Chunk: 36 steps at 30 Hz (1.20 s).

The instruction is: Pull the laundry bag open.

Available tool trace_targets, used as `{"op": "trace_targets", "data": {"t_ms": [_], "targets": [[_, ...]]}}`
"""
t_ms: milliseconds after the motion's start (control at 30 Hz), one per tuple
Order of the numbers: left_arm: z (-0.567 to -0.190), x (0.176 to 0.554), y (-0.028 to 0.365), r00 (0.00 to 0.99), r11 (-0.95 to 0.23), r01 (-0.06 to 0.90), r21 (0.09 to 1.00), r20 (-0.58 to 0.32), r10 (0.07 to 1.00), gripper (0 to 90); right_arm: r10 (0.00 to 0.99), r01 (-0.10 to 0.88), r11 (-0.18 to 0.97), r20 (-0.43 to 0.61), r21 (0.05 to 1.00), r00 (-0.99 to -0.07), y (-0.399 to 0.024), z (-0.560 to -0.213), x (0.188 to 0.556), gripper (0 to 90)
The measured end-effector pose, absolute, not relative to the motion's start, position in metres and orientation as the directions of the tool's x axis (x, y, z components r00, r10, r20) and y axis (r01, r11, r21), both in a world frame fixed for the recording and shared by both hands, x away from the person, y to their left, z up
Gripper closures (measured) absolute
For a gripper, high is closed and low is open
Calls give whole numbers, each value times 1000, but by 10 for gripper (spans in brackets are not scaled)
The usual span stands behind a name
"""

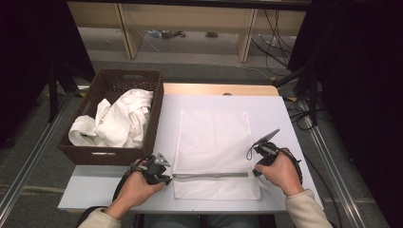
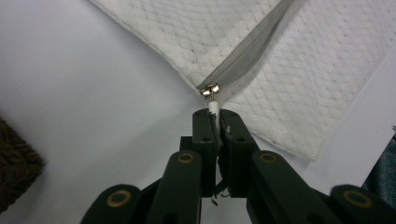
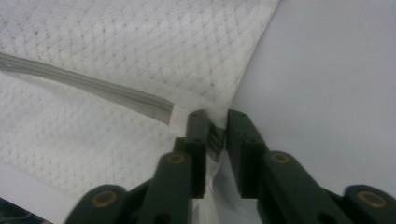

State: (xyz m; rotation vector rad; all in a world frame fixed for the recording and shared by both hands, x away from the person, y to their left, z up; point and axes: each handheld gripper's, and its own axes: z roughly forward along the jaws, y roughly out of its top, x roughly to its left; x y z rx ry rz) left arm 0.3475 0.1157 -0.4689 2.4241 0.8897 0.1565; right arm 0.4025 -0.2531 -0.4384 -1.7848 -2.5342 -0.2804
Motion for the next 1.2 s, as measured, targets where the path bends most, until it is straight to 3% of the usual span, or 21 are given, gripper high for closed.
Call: {"op": "trace_targets", "data": {"t_ms": [133,500,667,733,833,1033,1100,1133,1200], "targets": [[-468,346,113,800,-667,542,512,-73,595,761,909,909,370,125,192,-397,-259,-436,404,691],[-466,338,98,835,-690,493,529,-64,547,674,923,915,322,136,243,-361,-258,-427,402,679],[-465,338,97,844,-692,477,542,-62,533,655,910,886,337,131,318,-393,-251,-422,401,632],[-464,336,98,849,-695,462,550,-47,527,600,900,877,349,143,331,-412,-245,-422,399,596],[-461,331,98,845,-678,452,580,-35,534,580,882,859,374,152,351,-446,-244,-423,399,584],[-460,321,105,849,-681,448,579,-36,527,569,892,879,350,171,324,-419,-238,-421,397,564],[-461,320,109,832,-659,467,589,-40,554,569,867,837,402,139,370,-478,-240,-423,400,564],[-461,321,111,829,-655,472,590,-44,557,569,883,857,373,148,356,-446,-238,-421,398,560],[-461,323,115,821,-642,469,606,-33,570,550,867,830,402,131,387,-481,-237,-422,399,551]]}}
